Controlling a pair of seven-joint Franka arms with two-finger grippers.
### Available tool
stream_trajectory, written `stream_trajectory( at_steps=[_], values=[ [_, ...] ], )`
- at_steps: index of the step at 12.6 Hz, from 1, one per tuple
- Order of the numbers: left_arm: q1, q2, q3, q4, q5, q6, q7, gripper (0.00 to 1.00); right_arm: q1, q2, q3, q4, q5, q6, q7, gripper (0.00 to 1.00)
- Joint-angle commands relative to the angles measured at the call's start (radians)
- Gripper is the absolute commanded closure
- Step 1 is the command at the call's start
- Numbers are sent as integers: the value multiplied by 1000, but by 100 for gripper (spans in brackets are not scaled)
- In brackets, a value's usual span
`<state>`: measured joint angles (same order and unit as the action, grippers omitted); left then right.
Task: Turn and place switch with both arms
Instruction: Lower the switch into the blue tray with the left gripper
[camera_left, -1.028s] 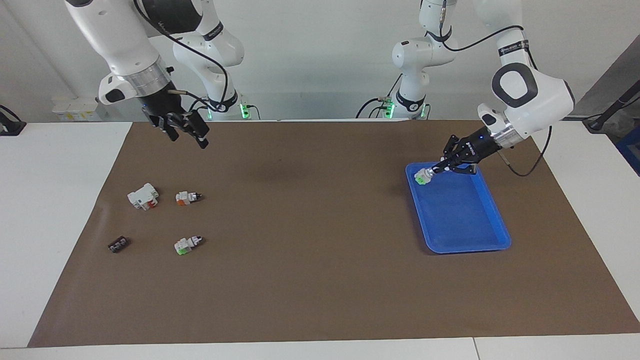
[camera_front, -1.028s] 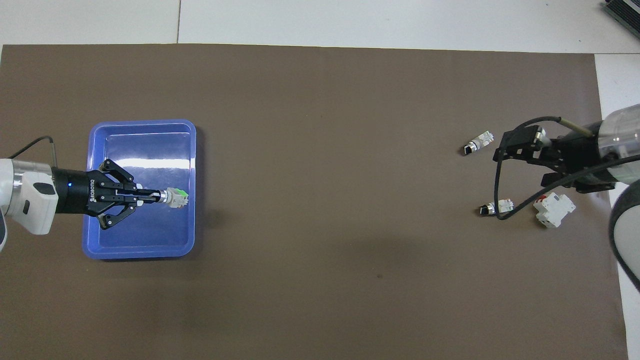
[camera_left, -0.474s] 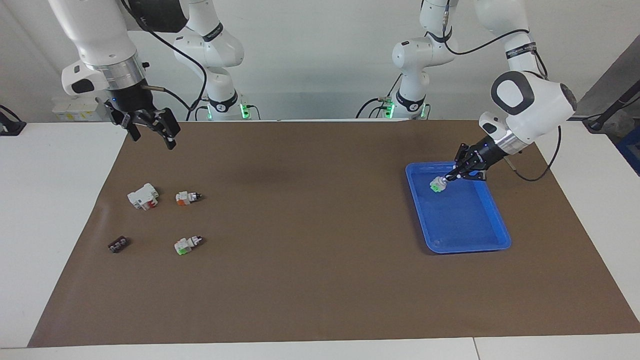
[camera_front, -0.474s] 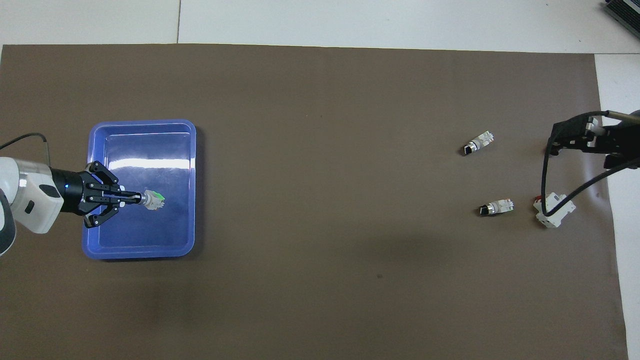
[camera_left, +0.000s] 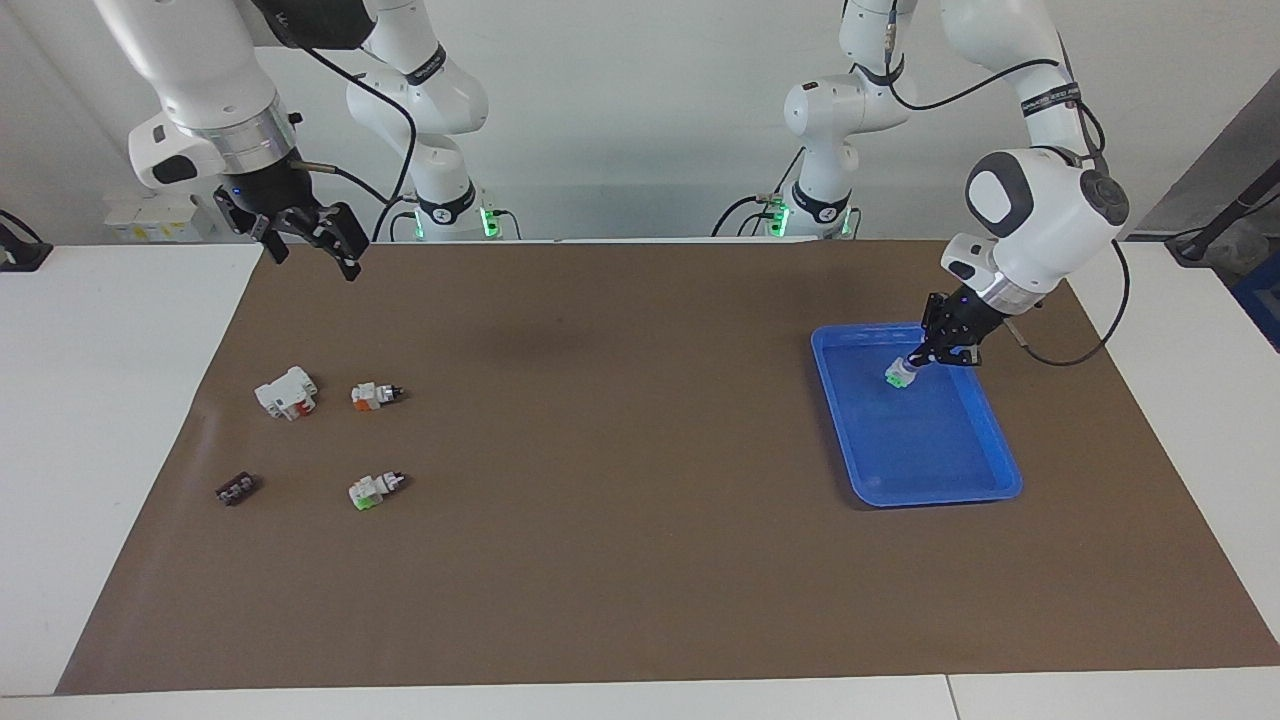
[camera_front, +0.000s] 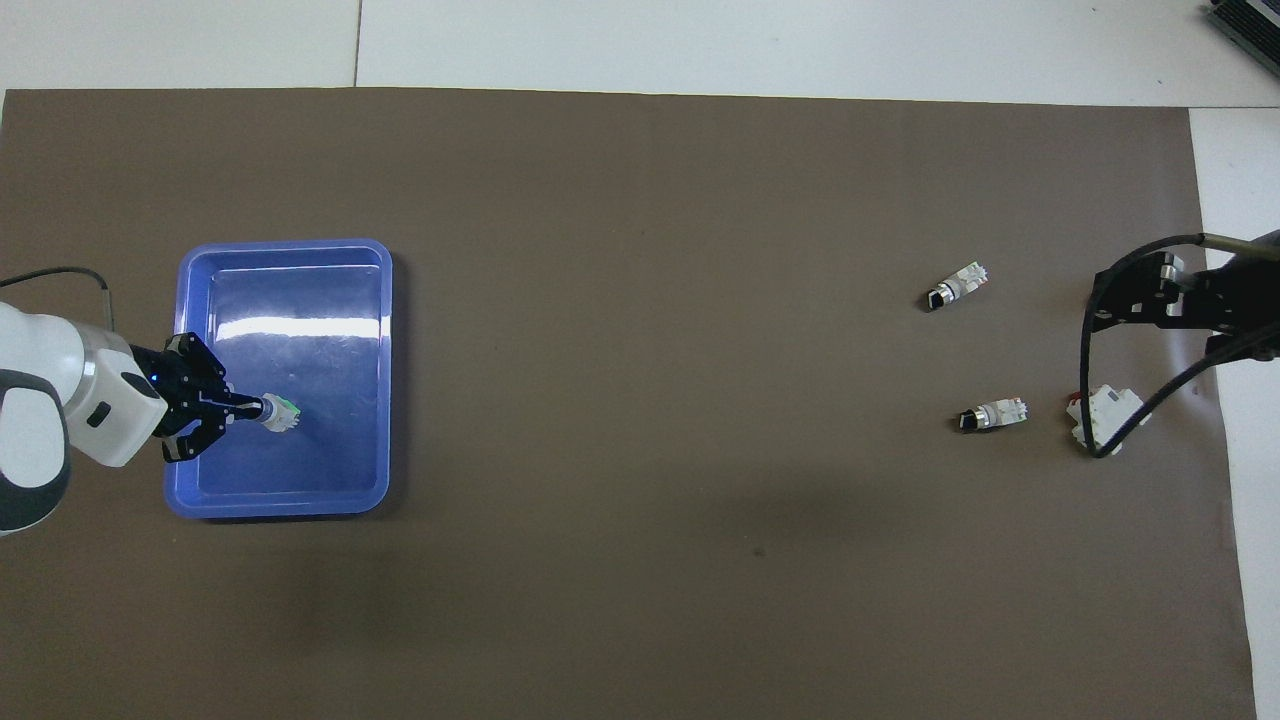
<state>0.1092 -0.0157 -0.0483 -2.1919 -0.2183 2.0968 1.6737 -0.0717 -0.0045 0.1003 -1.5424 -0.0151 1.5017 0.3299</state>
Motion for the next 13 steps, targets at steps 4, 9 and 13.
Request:
stream_trajectory(
  at_steps=[4, 9, 13],
  values=[
    [-39, -21, 4, -34, 25, 29, -389, 7, -16, -3, 3, -5, 43, -18, -17, 0],
    [-52, -26, 4, -23, 25, -4, -544, 1, -16, -3, 2, -5, 43, -17, -25, 0],
    [-106, -23, -1, 24, 60, -9, -873, 0, -19, -3, -2, -4, 43, -14, -25, 0]
  ],
)
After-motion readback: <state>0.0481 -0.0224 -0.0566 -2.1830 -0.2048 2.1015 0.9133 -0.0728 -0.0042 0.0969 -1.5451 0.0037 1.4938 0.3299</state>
